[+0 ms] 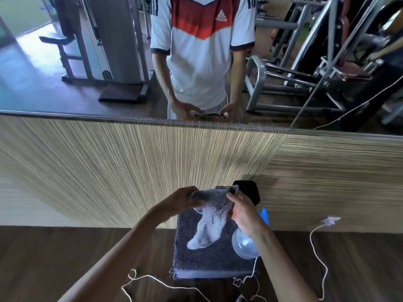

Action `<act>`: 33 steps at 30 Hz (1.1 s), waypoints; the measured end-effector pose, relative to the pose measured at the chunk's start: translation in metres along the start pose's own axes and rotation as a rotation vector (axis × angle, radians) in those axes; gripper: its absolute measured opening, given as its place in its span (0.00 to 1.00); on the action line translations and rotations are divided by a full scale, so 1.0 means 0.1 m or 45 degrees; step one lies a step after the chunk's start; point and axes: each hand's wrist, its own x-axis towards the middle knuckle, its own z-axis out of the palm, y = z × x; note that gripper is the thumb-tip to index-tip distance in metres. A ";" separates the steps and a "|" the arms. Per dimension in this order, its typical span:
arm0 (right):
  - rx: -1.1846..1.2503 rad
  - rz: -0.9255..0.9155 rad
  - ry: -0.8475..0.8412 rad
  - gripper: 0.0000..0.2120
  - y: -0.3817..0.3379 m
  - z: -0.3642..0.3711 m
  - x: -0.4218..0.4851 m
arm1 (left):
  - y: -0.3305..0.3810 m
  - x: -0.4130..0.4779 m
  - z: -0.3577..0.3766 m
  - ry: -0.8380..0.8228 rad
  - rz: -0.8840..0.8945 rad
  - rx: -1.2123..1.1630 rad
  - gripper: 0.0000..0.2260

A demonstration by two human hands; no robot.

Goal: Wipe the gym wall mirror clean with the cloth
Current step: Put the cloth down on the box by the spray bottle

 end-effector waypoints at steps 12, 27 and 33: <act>-0.555 -0.145 0.124 0.12 -0.30 -0.10 0.00 | 0.12 -0.13 -0.11 0.454 0.190 -0.093 0.20; -1.073 -0.387 0.254 0.06 -0.39 -0.23 0.36 | 0.16 0.17 -0.14 0.502 0.035 0.349 0.13; -1.031 -0.521 0.353 0.05 -0.35 -0.23 0.38 | 0.19 0.14 -0.16 0.544 0.116 0.399 0.09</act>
